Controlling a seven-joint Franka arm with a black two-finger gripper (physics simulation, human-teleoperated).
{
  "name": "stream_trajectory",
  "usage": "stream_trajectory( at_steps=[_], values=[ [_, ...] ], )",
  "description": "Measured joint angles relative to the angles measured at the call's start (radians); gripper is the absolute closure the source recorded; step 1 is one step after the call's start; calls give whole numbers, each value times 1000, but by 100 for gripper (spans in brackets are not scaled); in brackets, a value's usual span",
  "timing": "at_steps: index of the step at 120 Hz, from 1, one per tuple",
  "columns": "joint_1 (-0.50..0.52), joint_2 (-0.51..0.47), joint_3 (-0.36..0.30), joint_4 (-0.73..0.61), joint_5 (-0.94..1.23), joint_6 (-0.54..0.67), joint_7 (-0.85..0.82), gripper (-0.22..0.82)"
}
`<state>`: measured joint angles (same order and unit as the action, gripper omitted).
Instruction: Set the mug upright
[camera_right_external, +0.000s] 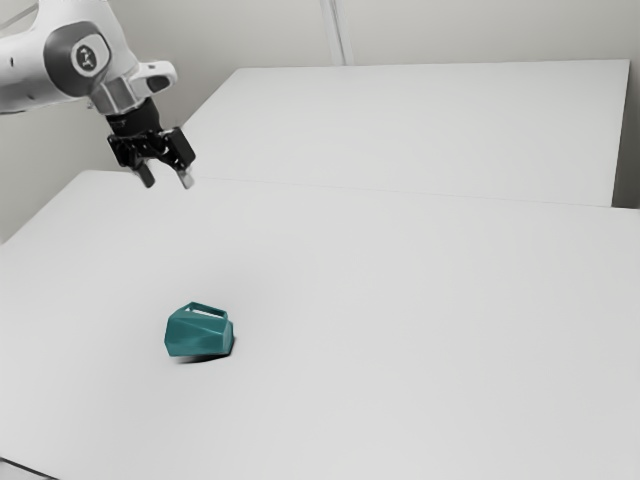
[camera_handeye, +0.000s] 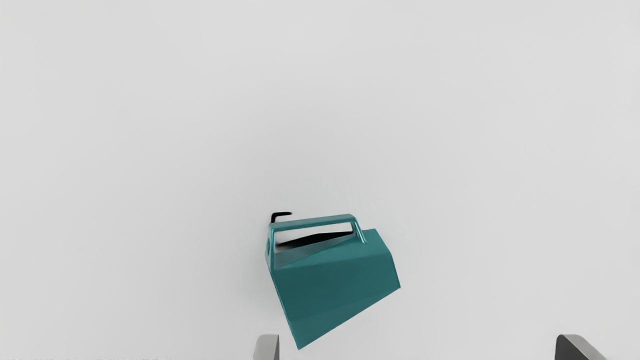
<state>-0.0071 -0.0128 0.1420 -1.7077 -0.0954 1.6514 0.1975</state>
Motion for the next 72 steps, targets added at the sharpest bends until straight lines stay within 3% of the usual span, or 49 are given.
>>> stream_trajectory(
  at_steps=[21,33,48,72],
  values=[
    [-22,-60,80,-118,-159,0,36,0],
    [43,-67,94,-140,-210,1,80,0],
    [40,-65,118,-183,-241,12,147,0],
    [67,-95,150,-352,-338,67,263,0]
  ],
)
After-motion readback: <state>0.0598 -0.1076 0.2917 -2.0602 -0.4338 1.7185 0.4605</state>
